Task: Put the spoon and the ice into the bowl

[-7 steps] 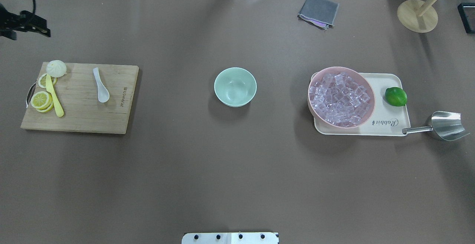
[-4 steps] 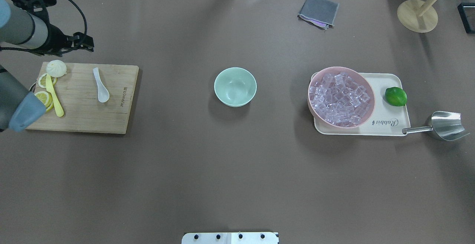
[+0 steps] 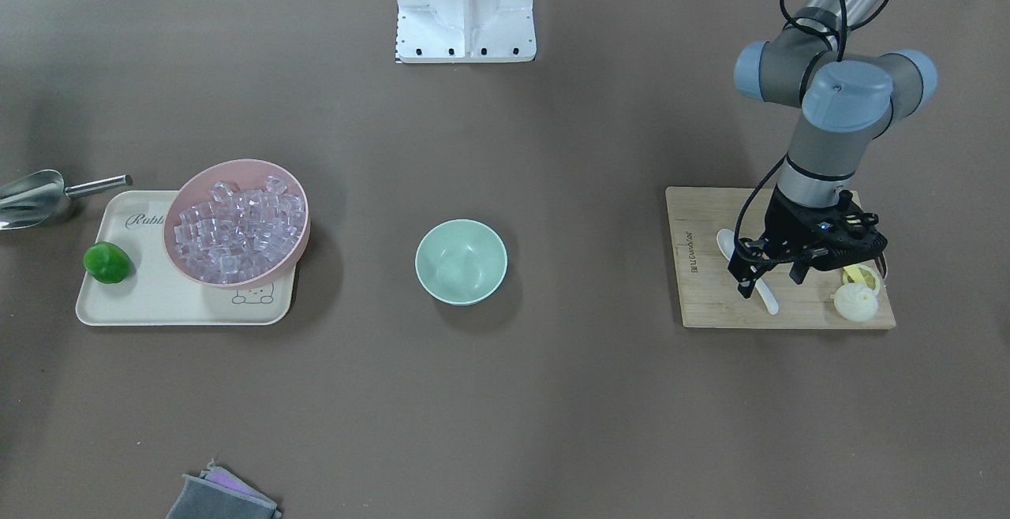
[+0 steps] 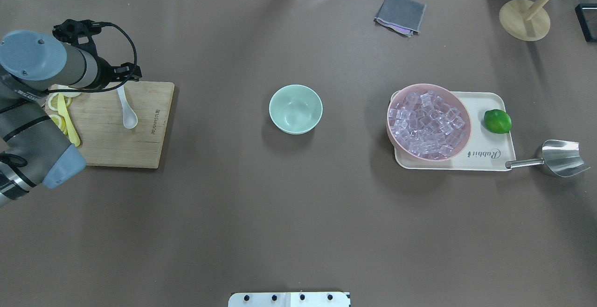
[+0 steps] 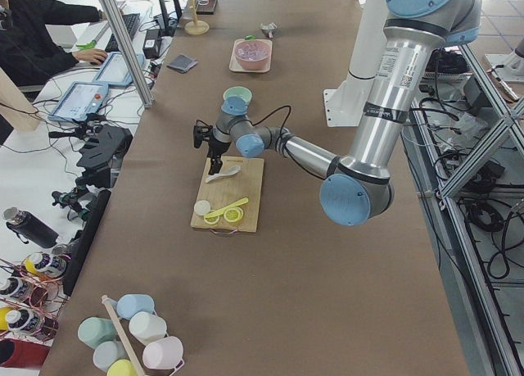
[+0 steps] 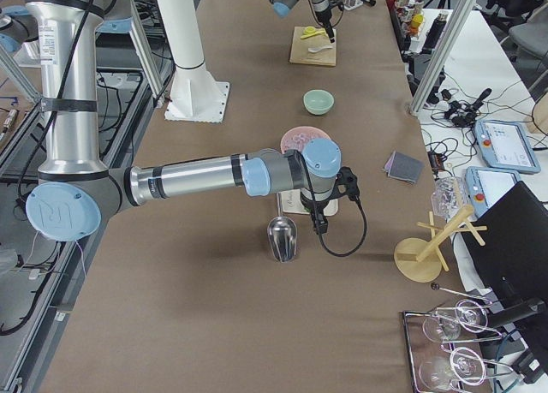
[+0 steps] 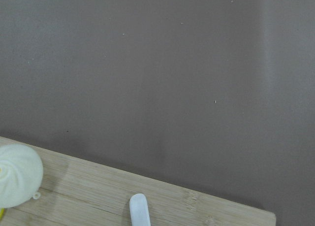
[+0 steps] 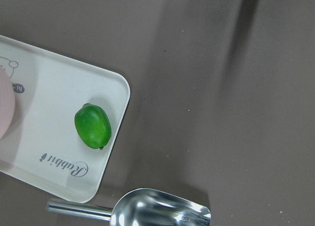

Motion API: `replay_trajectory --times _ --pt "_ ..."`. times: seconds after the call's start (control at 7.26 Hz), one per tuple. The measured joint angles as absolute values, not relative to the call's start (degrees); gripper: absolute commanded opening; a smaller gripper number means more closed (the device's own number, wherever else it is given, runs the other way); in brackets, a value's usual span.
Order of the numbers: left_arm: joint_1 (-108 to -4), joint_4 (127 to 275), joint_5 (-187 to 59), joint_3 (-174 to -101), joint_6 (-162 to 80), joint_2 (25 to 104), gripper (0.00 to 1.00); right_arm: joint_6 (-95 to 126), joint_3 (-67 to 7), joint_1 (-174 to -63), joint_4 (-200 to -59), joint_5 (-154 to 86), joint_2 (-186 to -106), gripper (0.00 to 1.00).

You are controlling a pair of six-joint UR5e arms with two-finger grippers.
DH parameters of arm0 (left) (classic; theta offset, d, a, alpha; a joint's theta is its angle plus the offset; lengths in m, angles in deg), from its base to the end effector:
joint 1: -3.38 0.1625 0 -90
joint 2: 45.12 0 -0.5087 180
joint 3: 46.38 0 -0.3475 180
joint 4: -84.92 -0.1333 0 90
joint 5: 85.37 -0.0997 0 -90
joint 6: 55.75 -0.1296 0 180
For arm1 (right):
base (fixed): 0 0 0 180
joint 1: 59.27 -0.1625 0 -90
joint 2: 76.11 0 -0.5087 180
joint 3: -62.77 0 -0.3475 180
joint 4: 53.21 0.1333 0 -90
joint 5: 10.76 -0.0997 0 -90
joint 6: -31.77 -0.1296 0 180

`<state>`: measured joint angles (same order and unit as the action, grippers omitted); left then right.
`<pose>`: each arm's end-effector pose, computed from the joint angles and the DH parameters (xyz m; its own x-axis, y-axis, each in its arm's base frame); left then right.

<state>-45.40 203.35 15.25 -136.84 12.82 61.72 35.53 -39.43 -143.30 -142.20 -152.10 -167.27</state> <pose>0.3394 -0.5535 0.5636 0.6665 -0.2159 -0.7136 0.4392 0.8871 0.1419 -0.0144 -0.4461 0.6629 0.5964 -0.2904 0.7483 0.1411 0.9557 0.2584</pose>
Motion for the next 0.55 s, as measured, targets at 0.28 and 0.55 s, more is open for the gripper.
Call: replay_trajectory --times 0.28,0.55 --pt "-45.0 204.9 15.0 -135.3 13.0 61.5 0.8 33.8 -39.6 -142.7 -141.4 -152.2 -167.3 1.0" --pt "-44.0 205.2 15.0 -134.6 13.1 61.3 0.61 33.3 -39.7 -142.3 -141.1 -152.2 -167.3 1.0"
